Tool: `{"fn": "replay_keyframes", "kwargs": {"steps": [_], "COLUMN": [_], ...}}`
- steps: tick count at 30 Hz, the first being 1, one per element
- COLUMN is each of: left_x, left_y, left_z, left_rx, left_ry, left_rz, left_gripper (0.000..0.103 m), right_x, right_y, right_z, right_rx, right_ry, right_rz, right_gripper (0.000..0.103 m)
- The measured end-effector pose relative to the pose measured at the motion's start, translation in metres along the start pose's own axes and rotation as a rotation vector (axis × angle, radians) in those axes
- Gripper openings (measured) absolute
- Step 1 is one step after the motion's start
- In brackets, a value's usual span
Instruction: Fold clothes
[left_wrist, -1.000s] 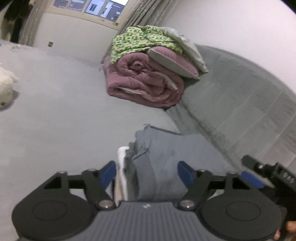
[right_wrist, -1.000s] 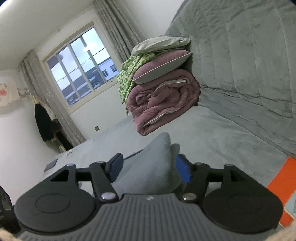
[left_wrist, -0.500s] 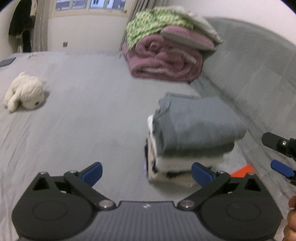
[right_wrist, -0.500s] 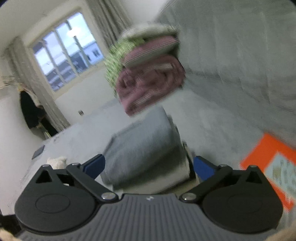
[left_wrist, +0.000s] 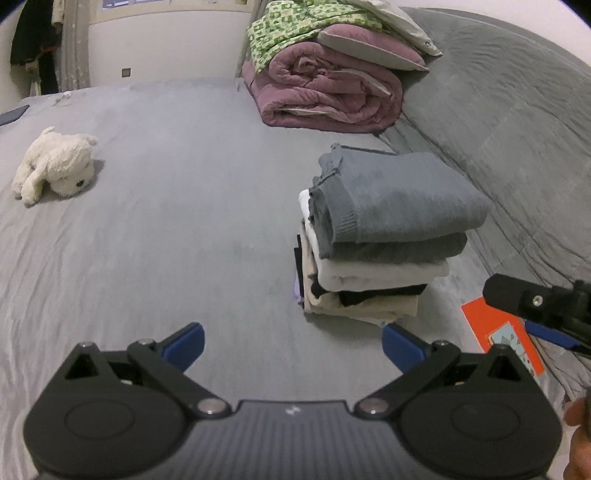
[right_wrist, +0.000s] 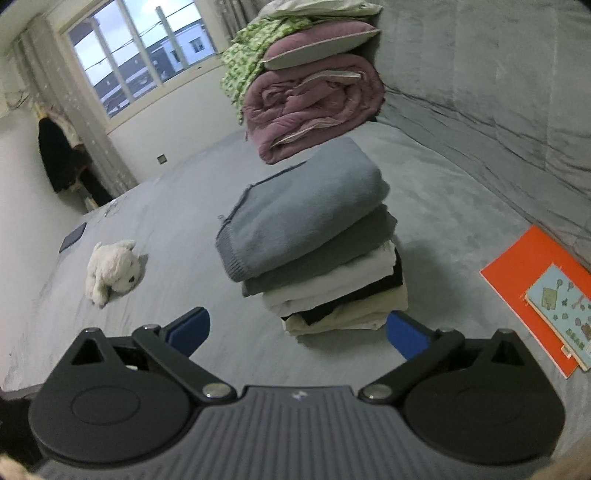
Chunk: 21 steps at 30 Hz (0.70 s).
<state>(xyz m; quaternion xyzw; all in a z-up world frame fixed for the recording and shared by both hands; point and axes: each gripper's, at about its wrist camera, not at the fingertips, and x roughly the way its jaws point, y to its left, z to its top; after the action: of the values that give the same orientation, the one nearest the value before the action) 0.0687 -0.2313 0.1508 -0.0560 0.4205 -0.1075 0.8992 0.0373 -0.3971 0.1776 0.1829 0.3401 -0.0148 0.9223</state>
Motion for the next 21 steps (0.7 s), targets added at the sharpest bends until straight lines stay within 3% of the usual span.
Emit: {"fn": "replay_keyframes", "kwargs": {"steps": [21], "left_x": [0.001], "left_y": [0.000], "left_z": [-0.009], "left_rx": [0.003], "left_ry": [0.036], "left_rz": [-0.019], "left_gripper": [0.102], "right_x": [-0.008], "right_y": [-0.030], "right_z": [-0.009], "right_rx": [0.132], "right_ry": [0.011], "right_rz": [-0.046], "right_gripper": [0.103]}}
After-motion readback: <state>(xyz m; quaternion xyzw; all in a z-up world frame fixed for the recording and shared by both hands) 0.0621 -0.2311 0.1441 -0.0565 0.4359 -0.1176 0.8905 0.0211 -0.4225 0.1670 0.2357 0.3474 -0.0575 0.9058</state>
